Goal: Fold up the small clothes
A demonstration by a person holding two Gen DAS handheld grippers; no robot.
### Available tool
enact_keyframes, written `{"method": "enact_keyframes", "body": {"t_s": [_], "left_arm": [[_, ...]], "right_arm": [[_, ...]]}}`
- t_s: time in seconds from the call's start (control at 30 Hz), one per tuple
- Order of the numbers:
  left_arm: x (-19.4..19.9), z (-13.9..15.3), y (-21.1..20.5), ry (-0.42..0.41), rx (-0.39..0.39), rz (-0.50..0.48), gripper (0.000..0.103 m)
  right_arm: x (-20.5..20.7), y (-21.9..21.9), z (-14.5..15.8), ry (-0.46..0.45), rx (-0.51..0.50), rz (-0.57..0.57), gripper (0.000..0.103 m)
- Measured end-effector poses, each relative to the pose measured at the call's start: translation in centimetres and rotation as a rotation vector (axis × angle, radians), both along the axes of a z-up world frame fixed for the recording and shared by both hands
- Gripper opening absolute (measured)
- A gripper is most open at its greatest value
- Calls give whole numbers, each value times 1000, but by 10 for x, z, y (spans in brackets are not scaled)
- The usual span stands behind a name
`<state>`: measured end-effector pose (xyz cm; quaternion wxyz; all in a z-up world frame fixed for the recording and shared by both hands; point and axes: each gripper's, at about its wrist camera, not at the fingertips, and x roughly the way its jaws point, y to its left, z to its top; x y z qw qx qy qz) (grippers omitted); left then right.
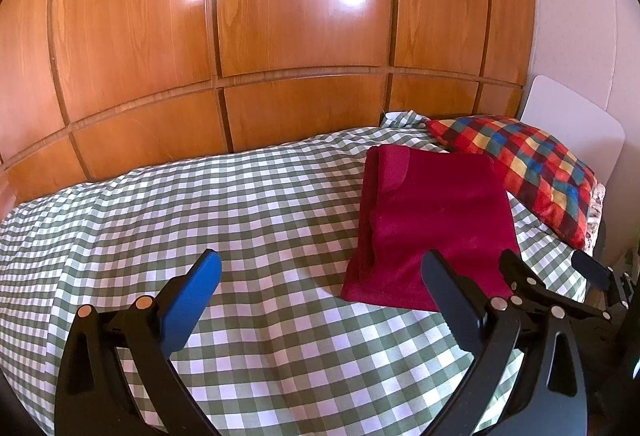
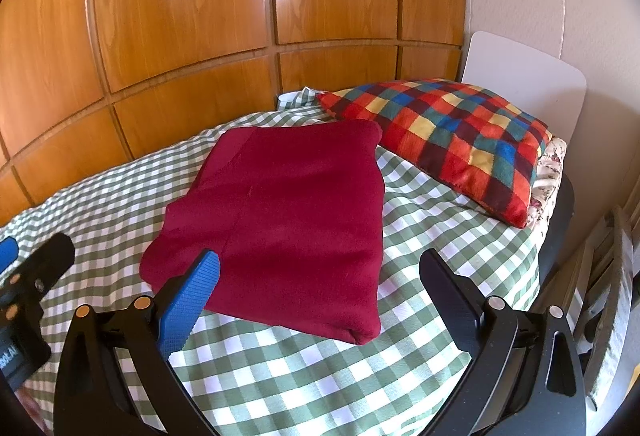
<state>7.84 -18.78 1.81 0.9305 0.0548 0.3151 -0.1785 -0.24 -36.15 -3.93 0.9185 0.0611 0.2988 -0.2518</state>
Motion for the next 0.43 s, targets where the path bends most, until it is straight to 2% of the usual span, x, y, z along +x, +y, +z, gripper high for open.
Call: {"method": "enact_keyframes", "body": {"t_s": [0.43], "left_arm": [[5,-17,9,38,20,26,100]], "right_arm": [[3,-12,-8,23,10,-13,99]]}}
